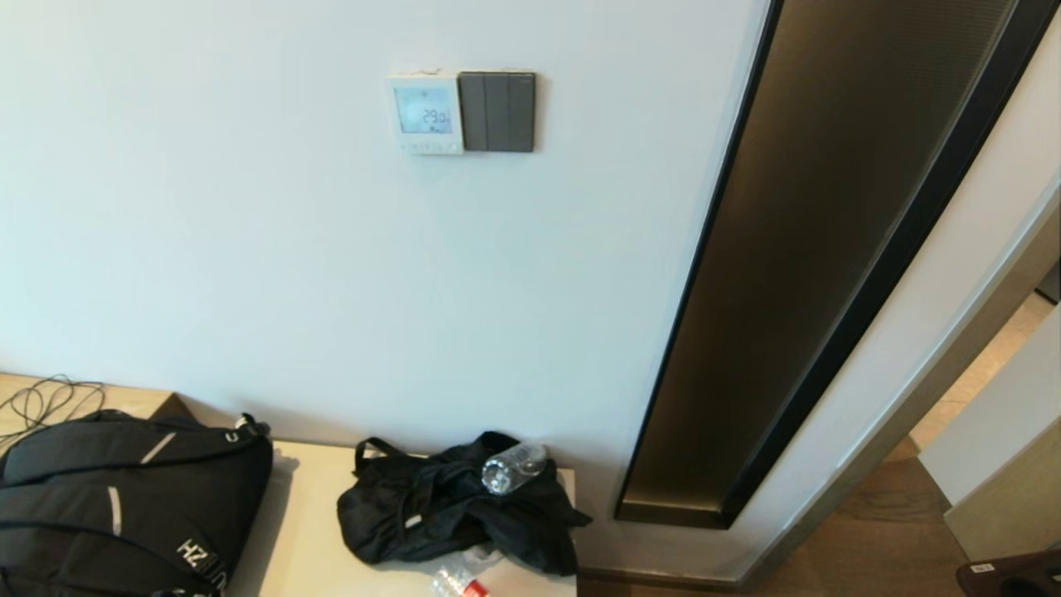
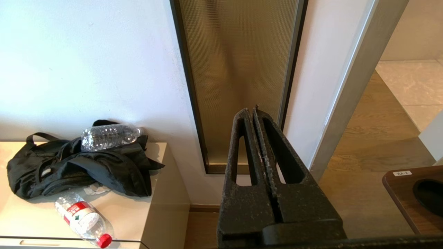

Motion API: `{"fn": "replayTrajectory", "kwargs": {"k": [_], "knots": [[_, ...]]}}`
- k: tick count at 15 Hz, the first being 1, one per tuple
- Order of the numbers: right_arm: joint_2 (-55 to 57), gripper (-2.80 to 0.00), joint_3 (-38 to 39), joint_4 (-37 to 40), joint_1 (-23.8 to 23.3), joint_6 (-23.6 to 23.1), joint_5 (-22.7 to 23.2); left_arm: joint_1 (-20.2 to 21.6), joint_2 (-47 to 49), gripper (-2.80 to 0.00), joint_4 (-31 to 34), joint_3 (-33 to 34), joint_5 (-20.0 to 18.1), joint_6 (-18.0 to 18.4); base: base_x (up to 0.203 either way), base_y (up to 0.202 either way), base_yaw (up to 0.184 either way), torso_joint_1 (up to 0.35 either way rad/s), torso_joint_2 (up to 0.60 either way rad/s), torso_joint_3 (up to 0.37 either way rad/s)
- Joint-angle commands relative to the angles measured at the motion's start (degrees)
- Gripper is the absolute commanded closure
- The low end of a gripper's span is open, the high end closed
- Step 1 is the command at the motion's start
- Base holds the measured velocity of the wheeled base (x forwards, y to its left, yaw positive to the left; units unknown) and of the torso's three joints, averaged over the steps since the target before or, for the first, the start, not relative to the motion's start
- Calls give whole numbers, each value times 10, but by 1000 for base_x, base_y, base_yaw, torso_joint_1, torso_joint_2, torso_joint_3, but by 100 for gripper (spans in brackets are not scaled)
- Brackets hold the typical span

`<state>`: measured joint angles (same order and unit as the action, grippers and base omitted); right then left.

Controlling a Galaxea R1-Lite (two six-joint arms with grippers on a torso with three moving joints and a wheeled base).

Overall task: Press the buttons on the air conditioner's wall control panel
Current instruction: Turn off the central air conditioner

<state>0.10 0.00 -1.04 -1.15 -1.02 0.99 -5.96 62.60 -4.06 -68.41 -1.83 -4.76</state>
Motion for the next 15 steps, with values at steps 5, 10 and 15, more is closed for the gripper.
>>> {"fn": "replayTrajectory", "kwargs": {"k": [5, 10, 15], "knots": [[0, 0, 0, 0, 0, 0, 0, -124, 349, 0, -43, -194, 53, -45, 0, 0, 0, 0, 0, 0], [0, 0, 1, 0, 0, 0, 1, -176, 442, 0, -87, -260, 88, -53, 0, 0, 0, 0, 0, 0], [0, 0, 1, 0, 0, 0, 0, -208, 482, 0, -88, -284, 99, -53, 0, 0, 0, 0, 0, 0]]}}
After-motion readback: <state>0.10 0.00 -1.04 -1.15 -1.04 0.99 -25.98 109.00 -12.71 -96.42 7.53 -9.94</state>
